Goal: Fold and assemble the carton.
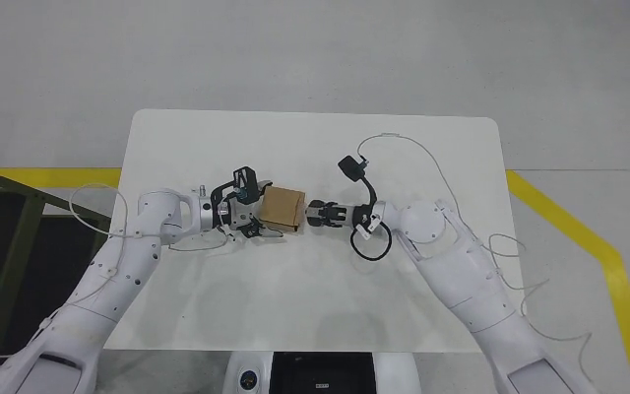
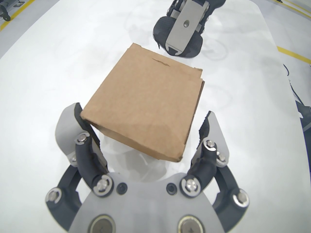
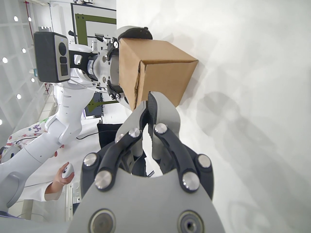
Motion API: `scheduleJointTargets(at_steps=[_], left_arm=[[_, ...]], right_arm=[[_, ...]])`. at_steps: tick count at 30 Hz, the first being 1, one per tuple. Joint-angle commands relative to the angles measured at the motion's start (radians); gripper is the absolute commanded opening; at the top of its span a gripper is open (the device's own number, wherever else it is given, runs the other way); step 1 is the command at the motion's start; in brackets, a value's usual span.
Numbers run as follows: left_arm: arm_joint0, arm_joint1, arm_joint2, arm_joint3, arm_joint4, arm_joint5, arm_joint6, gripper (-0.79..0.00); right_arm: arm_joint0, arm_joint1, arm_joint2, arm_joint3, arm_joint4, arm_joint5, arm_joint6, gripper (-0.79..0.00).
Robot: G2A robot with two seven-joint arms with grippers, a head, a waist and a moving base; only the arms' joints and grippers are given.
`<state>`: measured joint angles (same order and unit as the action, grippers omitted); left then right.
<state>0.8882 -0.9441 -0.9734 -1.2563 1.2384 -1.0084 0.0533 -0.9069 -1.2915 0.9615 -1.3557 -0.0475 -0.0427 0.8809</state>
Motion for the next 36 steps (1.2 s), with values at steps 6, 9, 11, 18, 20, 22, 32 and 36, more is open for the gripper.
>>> scheduleJointTargets(at_steps=[6, 9, 11, 18, 20, 22, 32, 36], left_arm=[[0.002, -0.003, -0.003, 0.001, -0.001, -0.002, -0.004, 0.0], [0.003, -0.004, -0.004, 0.001, 0.0, -0.002, -0.005, 0.0], [0.003, -0.004, -0.004, 0.0, 0.0, -0.003, -0.006, 0.0], [0.002, -0.008, -0.005, 0.002, -0.003, -0.002, -0.012, 0.0], [0.002, -0.009, -0.005, 0.003, -0.004, -0.001, -0.013, 0.0], [0.001, -0.009, -0.007, 0.005, -0.006, -0.001, -0.015, 0.0], [0.01, 0.001, -0.025, 0.009, -0.141, -0.004, -0.059, 0.0], [0.026, 0.02, -0.053, -0.009, -0.239, -0.004, -0.087, 0.0]], right_arm=[[0.024, -0.013, -0.044, 0.017, 0.002, -0.009, -0.005, -0.785], [0.034, -0.018, -0.058, 0.021, 0.006, -0.014, -0.005, -0.785], [0.044, -0.022, -0.066, 0.028, 0.007, -0.016, -0.007, -0.785], [0.064, -0.029, -0.079, 0.055, 0.014, -0.028, -0.009, -0.785], [0.066, -0.029, -0.076, 0.06, 0.018, -0.032, -0.005, -0.785], [0.066, -0.028, -0.069, 0.062, 0.02, -0.034, -0.001, -0.785], [0.019, -0.007, 0.004, 0.017, 0.045, -0.086, 0.003, -0.785], [-0.013, 0.003, 0.048, -0.018, 0.069, -0.136, -0.011, -0.757]])
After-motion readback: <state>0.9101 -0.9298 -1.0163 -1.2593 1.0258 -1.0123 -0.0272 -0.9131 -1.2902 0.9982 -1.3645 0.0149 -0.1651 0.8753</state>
